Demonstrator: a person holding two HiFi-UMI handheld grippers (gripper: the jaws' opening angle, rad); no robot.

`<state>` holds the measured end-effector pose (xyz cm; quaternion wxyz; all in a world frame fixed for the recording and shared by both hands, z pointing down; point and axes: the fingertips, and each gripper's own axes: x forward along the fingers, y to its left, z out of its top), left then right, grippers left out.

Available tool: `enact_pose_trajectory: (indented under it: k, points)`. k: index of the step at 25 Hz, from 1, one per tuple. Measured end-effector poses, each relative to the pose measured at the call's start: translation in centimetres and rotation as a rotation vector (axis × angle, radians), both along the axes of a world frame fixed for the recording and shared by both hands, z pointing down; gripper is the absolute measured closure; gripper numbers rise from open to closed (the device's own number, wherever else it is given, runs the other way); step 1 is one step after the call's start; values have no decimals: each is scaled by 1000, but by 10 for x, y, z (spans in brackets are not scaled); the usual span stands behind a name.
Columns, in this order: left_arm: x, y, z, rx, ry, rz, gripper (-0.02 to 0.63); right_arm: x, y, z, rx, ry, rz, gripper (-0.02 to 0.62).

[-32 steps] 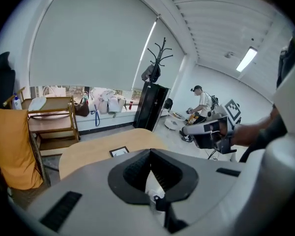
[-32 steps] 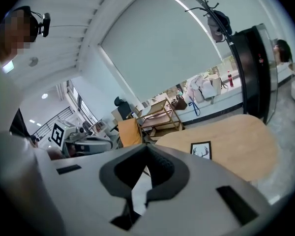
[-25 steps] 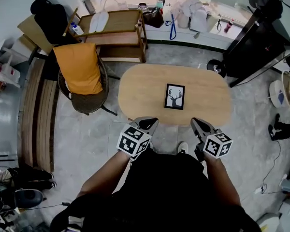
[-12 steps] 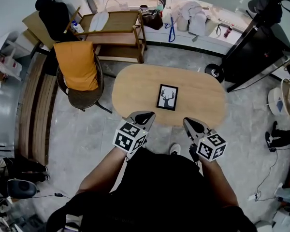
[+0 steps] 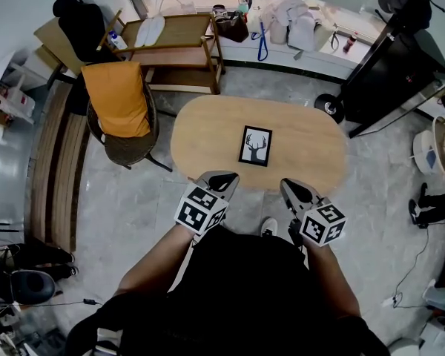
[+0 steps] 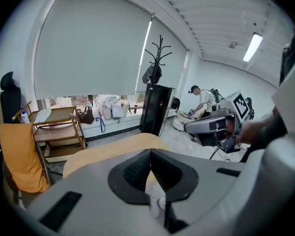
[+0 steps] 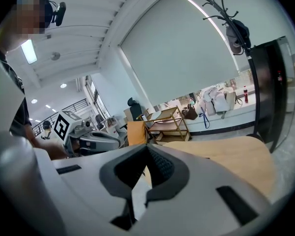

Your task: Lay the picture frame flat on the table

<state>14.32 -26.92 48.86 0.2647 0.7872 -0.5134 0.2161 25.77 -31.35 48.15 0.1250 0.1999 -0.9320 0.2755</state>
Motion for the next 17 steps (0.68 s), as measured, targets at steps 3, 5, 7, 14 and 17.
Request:
enact_pose_trajectory:
  k: [3, 5, 7, 14, 17]
  points:
    - [2, -3, -3, 2, -3, 10, 606, 2, 1, 5, -16, 8, 6, 595]
    - [2, -5, -5, 5, -15, 24, 606, 1, 2, 5, -23, 10, 3, 595]
    - [0, -6, -6, 7, -29, 31, 606, -1, 4, 6, -26, 9, 0, 595]
    - [-1, -5, -1, 6, -38, 40, 606, -3, 2, 9, -22, 10, 5, 595]
    - [-3, -6, 1, 6, -39, 41, 606, -5, -1, 11, -22, 15, 2, 595]
